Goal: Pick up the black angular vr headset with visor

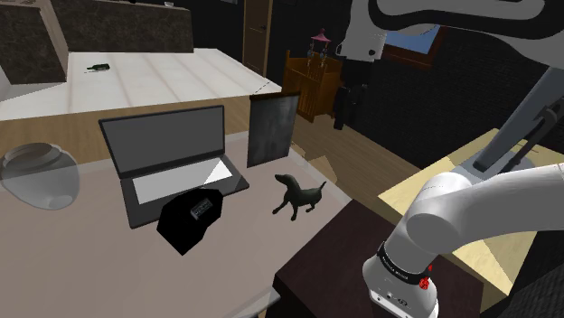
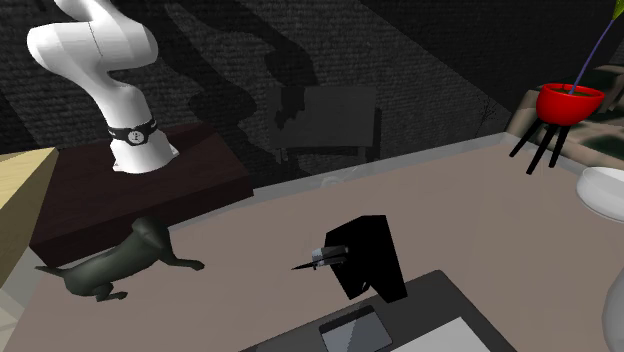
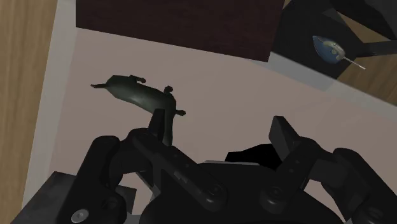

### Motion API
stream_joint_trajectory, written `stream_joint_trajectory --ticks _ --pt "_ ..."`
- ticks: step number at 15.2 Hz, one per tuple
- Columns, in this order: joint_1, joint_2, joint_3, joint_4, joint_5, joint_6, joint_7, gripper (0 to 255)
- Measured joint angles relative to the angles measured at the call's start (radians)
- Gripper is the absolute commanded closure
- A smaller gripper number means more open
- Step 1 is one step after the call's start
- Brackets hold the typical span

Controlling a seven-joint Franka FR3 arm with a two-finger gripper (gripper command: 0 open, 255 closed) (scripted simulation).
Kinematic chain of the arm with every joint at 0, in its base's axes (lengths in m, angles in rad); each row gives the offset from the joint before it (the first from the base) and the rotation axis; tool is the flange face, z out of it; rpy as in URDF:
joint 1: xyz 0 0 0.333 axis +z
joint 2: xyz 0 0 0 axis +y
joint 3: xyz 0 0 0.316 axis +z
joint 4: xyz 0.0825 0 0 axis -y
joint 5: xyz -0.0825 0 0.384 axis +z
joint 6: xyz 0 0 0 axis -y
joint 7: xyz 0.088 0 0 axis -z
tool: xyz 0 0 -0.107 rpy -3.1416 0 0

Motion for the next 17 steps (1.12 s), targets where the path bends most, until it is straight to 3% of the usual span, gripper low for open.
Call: stream_joint_trajectory --ticks 6,17 --pt "0.028 0.118 -0.033 -0.006 0.002 0.109 -0.106 0" --pt "0.106 0.518 -0.086 0.089 0.061 0.37 -0.402 0"
